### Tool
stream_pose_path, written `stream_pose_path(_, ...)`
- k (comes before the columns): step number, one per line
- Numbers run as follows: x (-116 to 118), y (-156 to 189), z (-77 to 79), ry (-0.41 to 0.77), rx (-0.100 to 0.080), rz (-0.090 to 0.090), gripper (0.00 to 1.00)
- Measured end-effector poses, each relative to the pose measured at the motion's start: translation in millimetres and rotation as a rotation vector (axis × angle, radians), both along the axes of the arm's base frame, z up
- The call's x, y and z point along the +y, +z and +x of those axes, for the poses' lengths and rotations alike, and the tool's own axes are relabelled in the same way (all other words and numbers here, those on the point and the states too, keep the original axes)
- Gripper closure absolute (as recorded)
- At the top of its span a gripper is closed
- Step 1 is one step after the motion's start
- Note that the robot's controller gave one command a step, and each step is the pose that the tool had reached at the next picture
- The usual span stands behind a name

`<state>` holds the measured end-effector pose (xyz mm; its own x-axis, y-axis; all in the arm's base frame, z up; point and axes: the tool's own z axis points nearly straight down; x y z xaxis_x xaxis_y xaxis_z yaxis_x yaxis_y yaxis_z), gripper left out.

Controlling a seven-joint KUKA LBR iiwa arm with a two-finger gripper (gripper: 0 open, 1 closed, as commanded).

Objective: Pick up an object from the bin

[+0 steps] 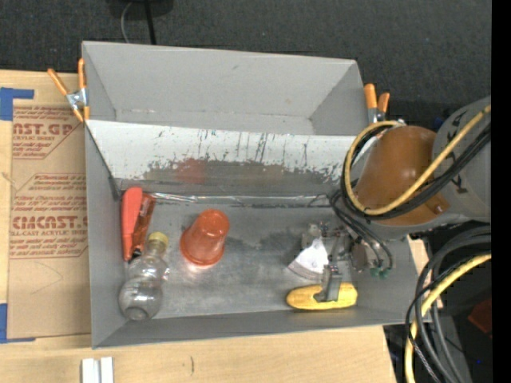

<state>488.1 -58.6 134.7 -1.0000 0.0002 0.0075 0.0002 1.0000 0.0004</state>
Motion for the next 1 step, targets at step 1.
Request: stream_pose_path(1, 0.1, 4.3, 1.9, 0.001, -0.007, -0.001, 0.0)
